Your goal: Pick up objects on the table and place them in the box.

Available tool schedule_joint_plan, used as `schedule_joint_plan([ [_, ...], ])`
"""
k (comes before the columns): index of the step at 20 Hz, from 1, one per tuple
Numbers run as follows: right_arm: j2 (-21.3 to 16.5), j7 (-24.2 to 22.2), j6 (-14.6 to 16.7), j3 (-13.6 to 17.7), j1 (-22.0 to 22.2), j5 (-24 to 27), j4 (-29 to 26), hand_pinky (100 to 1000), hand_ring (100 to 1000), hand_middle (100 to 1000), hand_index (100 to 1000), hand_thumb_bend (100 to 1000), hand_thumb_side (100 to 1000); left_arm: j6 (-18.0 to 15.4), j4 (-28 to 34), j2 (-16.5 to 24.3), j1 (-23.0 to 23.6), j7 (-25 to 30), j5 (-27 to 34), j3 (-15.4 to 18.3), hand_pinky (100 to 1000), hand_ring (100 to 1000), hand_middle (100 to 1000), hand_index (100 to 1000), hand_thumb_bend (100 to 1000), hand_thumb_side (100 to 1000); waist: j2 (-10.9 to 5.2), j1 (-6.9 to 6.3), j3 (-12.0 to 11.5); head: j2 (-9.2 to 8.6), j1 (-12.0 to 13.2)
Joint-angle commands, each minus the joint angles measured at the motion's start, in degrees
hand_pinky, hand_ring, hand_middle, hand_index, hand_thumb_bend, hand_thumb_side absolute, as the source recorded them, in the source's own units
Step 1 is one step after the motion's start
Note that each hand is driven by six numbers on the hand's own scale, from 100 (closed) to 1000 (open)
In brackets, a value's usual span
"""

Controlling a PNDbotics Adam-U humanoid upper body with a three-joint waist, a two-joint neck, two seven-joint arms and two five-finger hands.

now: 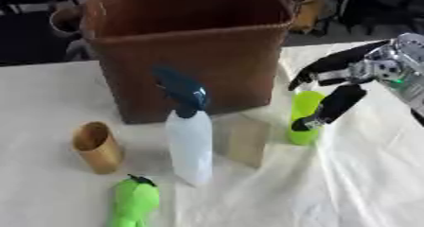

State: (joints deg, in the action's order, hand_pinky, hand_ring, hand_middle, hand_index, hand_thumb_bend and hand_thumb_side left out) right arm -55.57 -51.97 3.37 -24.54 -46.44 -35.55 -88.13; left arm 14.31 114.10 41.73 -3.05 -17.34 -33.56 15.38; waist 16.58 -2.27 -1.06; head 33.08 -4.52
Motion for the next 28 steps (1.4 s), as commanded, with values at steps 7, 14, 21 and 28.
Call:
schedule_joint_plan([
  [7, -0.32, 0.01, 2.36, 0.22, -1.53, -0.99, 3.44, 892, 944, 941, 1000, 526, 740, -0.11, 0.49, 1.33, -0.63, -0.29, 0.42, 0.57, 958, 903, 840, 831, 100, 974, -0.61, 0.04, -0.18, -1.11, -0.15],
  [14, 0.35, 0.01, 1.71, 1.01, -2.12, -0.66, 5.04, 872, 936, 938, 1000, 513, 711, -0.03, 0.49, 1.13, -0.56, -0.73, 0.71, 0.6, 957, 902, 839, 828, 100, 973, -0.38, -0.11, -0.37, -1.31, -0.19],
  [21, 0.65, 0.01, 0.49, 0.84, -2.13, -0.14, 5.92, 826, 919, 933, 1000, 509, 677, -0.03, 0.49, 1.07, -0.66, -0.84, 1.02, 0.66, 956, 901, 838, 823, 100, 971, -0.18, -0.14, -0.46, -1.24, -0.17],
  [28, -1.96, 0.01, -0.75, 0.68, 1.31, 4.39, 2.69, 662, 858, 913, 1000, 484, 489, 0.03, 0.49, 1.17, -0.94, -1.06, 1.31, 0.78, 953, 900, 838, 808, 100, 963, -0.08, 0.03, -0.66, -1.3, -0.13],
])
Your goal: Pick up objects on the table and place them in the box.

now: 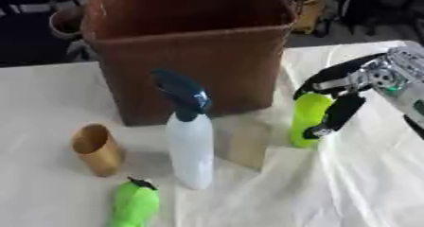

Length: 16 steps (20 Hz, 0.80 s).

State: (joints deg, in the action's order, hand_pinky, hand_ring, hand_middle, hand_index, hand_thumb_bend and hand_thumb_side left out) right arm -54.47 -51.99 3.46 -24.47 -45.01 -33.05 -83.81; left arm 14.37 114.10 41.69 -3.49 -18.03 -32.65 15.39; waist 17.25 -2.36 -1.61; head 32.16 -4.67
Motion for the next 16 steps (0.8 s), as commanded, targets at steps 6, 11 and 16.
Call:
schedule_joint_plan([
  [6, -3.6, 0.03, -2.51, -0.28, 0.31, 3.92, -2.35, 588, 824, 888, 953, 452, 414, 0.06, 0.49, 1.36, -0.79, -0.78, 0.8, 0.85, 953, 900, 838, 803, 100, 961, -0.74, 0.14, -0.26, -0.43, 0.05],
  [11, -3.73, 0.03, -3.32, -0.42, 0.27, 4.61, -2.49, 505, 782, 860, 879, 452, 369, 0.3, 0.49, 1.35, -0.91, -0.97, 0.98, 0.88, 952, 900, 838, 797, 100, 954, -0.68, 0.24, -0.16, -0.49, 0.17],
  [16, -3.79, 0.03, -4.0, -0.36, 0.23, 4.79, -2.89, 505, 782, 860, 879, 452, 369, 0.36, 0.49, 1.37, -0.95, -1.08, 1.04, 0.86, 952, 900, 838, 797, 100, 954, -0.67, 0.26, -0.13, -0.54, 0.18],
])
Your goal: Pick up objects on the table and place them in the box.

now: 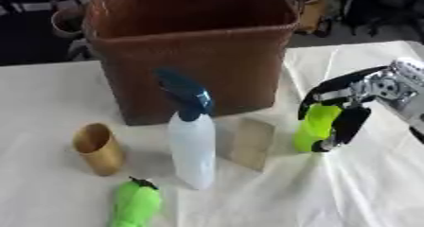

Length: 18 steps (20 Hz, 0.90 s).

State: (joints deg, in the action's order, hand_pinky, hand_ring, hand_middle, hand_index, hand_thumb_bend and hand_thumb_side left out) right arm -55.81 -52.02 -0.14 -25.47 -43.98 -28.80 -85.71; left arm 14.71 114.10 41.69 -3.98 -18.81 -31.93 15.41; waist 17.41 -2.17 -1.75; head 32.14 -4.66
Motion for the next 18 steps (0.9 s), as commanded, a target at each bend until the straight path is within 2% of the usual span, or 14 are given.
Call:
schedule_joint_plan([
  [1, -2.41, 0.05, -0.64, 0.94, -1.06, 0.48, -1.09, 356, 637, 793, 794, 438, 303, 0.02, 0.49, 1.35, -0.45, -0.35, 0.32, 0.86, 953, 900, 838, 794, 100, 955, -0.86, 0.08, 0.03, -0.58, 0.26],
  [8, -2.03, 0.05, -3.31, 2.58, -2.0, 0.03, -2.1, 284, 592, 732, 728, 391, 267, -0.1, 0.49, 1.37, -0.45, -0.73, 0.48, 0.96, 953, 900, 838, 792, 100, 955, -0.9, 0.17, -0.01, -0.93, 0.43],
  [9, -2.01, 0.05, -3.5, 2.65, -2.03, 0.03, -2.22, 246, 570, 700, 695, 357, 226, -0.1, 0.49, 1.36, -0.43, -0.71, 0.51, 0.95, 953, 899, 838, 790, 100, 957, -0.89, 0.19, 0.0, -0.93, 0.41],
  [14, -1.9, 0.42, -4.44, 2.92, -2.22, 0.04, -2.43, 215, 548, 663, 665, 294, 203, -0.28, 0.49, 1.29, -0.41, -0.67, 0.62, 0.97, 952, 899, 838, 787, 100, 958, -0.81, 0.23, 0.06, -1.01, 0.42],
  [15, -1.88, 0.52, -4.56, 2.92, -2.24, 0.06, -2.43, 191, 536, 645, 650, 259, 168, -0.31, 0.49, 1.28, -0.41, -0.67, 0.66, 0.97, 952, 899, 838, 786, 100, 958, -0.8, 0.23, 0.08, -1.05, 0.43],
  [18, -1.89, 1.08, -4.81, 2.98, -2.2, -0.15, -2.28, 180, 529, 629, 640, 269, 167, -0.4, 0.49, 1.21, -0.37, -0.6, 0.75, 0.94, 952, 899, 838, 784, 100, 958, -0.74, 0.19, 0.07, -1.1, 0.42],
])
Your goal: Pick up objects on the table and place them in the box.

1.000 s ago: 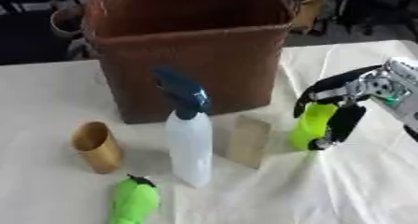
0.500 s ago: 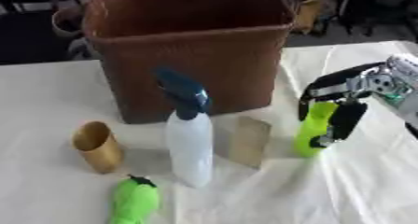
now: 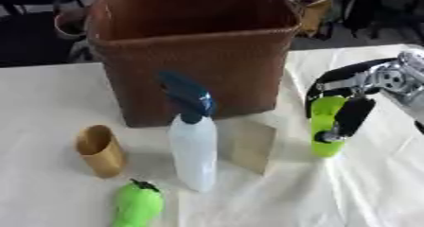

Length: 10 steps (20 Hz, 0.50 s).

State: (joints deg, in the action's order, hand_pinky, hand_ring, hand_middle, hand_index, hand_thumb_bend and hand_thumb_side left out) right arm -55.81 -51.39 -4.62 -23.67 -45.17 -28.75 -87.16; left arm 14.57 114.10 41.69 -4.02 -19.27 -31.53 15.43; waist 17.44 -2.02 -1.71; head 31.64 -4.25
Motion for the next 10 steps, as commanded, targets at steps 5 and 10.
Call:
schedule_joint_plan([
  [5, -1.94, 1.46, -0.69, 1.42, -1.17, -0.35, -0.99, 130, 494, 577, 596, 188, 123, -0.21, 0.49, 1.22, -0.22, -0.18, 0.36, 1.04, 953, 899, 838, 781, 100, 956, -0.76, -0.03, 0.05, -0.65, 0.07],
  [10, -2.0, 1.8, -1.19, 1.61, -1.82, -0.67, -1.75, 110, 475, 535, 563, 107, 100, -0.23, 0.49, 1.37, -0.29, -0.12, 0.35, 1.01, 954, 899, 837, 778, 100, 956, -0.89, -0.01, 0.22, -0.66, 0.04],
])
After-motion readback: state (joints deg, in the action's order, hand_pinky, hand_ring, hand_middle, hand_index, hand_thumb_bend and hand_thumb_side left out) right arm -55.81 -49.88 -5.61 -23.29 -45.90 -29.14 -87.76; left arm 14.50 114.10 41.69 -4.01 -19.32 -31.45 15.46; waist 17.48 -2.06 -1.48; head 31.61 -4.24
